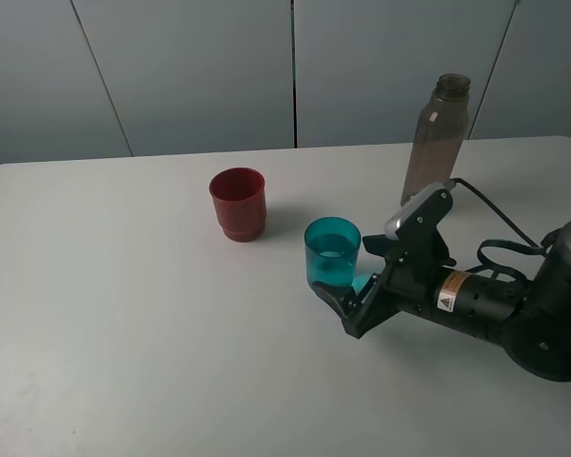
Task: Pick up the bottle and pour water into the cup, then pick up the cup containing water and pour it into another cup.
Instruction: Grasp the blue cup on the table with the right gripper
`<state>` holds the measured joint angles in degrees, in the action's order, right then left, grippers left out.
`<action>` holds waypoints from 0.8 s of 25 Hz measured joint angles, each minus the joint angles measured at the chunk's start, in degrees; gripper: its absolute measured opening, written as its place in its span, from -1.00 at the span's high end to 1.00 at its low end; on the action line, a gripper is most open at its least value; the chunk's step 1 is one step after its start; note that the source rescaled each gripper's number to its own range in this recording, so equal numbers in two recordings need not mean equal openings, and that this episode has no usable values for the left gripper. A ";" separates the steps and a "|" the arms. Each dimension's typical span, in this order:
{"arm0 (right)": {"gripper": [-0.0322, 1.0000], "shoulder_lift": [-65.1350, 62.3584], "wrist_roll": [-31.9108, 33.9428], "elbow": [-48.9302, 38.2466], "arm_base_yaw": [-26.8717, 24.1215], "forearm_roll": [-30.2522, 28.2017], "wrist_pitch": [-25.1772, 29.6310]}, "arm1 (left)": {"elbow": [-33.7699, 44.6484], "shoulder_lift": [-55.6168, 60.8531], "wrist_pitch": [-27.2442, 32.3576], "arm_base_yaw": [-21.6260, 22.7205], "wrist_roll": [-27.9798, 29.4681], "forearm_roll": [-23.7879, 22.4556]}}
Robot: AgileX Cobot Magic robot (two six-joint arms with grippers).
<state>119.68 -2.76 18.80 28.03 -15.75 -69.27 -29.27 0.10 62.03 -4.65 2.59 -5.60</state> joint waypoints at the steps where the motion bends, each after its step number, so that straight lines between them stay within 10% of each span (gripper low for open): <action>1: -1.00 0.72 0.00 0.56 0.00 0.00 0.00 | 0.00 0.00 0.00 0.00 0.00 0.00; 20: -1.00 1.56 2.76 7.59 0.00 -3.00 -0.12 | 0.00 0.00 0.00 0.00 0.00 0.00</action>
<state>121.24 0.00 26.39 28.03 -18.75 -69.39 -29.27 0.10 62.03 -4.65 2.59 -5.60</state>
